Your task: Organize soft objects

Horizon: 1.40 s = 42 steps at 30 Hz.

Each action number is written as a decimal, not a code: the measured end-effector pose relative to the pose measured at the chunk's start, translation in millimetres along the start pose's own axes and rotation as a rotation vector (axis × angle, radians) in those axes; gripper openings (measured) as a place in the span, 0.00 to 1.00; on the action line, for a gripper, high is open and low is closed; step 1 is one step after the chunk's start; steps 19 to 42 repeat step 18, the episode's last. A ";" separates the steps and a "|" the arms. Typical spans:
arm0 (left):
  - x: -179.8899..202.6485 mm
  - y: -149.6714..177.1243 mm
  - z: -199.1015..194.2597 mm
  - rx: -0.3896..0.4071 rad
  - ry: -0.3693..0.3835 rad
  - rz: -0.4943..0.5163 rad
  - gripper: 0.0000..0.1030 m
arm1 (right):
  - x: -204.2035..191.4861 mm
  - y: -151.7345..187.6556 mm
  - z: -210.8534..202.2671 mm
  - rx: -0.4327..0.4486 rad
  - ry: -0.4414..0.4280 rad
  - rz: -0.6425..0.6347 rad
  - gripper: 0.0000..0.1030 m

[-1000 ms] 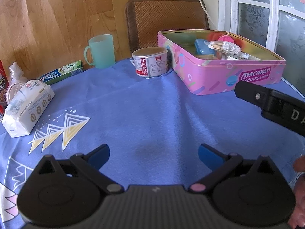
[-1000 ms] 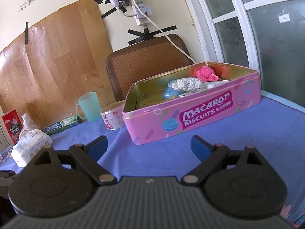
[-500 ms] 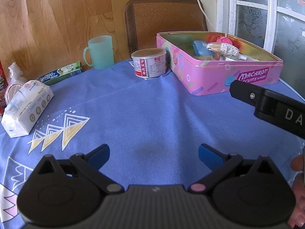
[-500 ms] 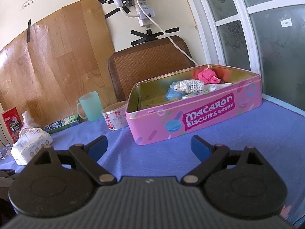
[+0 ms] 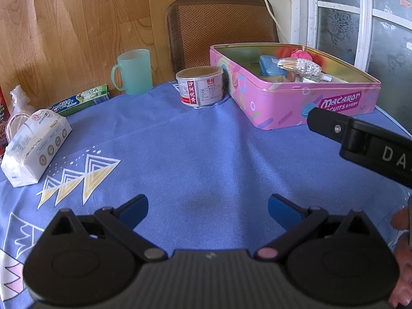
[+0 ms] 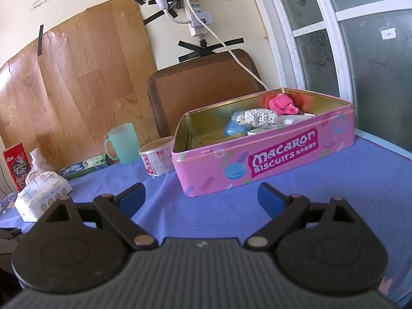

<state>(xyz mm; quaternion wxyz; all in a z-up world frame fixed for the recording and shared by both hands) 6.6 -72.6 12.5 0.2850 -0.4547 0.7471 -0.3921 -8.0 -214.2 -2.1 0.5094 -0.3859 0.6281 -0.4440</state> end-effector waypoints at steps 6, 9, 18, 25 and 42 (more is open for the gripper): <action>-0.1 0.1 0.1 0.000 0.000 -0.001 1.00 | 0.1 0.0 0.2 0.000 -0.001 -0.001 0.93; 0.2 0.0 -0.3 0.001 0.000 0.000 1.00 | 0.4 0.3 0.1 -0.002 -0.002 0.000 0.93; 2.0 -1.0 -4.9 0.045 0.021 0.014 1.00 | 0.8 0.4 -0.3 0.001 0.001 0.000 0.93; 2.0 -1.0 -4.9 0.045 0.021 0.014 1.00 | 0.8 0.4 -0.3 0.001 0.001 0.000 0.93; 2.0 -1.0 -4.9 0.045 0.021 0.014 1.00 | 0.8 0.4 -0.3 0.001 0.001 0.000 0.93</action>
Point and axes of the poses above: each gripper's, at about its wrist camera, not at the fingertips, and z roughly the way its jaws point, x to its right, y to its underside, the point moved 2 cm from there along z, roughly the way its jaws point, and after that the axes turned 11 degrees about x, right-handed, at the moved point
